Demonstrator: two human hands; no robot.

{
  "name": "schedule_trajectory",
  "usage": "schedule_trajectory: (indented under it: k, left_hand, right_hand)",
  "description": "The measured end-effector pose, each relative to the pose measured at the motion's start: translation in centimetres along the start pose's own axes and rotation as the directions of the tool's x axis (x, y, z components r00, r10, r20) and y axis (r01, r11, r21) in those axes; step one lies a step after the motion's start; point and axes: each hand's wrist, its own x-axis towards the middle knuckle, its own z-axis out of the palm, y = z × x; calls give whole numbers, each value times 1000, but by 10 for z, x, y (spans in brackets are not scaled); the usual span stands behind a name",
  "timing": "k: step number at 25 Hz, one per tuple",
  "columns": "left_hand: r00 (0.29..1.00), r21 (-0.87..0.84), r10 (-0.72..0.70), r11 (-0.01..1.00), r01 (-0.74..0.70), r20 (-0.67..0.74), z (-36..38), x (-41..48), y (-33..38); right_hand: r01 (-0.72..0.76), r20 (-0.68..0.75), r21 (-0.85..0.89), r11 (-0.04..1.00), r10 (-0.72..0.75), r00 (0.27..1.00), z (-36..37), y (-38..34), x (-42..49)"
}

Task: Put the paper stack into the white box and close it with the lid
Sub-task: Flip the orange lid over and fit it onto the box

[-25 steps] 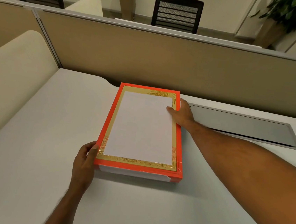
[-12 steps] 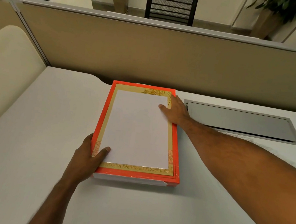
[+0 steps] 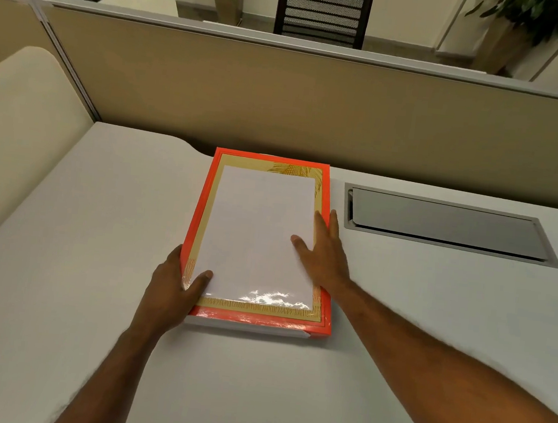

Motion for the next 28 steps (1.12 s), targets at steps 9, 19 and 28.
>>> schedule_trajectory:
  k: [9,19,28]
  left_hand:
    - [969,440,219,864,-246,112,6,12,10]
    - [966,576,188,776,-256,177,5,16,15]
    - [923,558,242,740,-375,299,16,-13,59]
  right_hand:
    - [200,64,-366,909,-190,980,10,-3,-69]
    - [195,103,-397,897,-168,980,6,-6,-72]
    - [194,154,-488,851,-135,979,-29,18,-109]
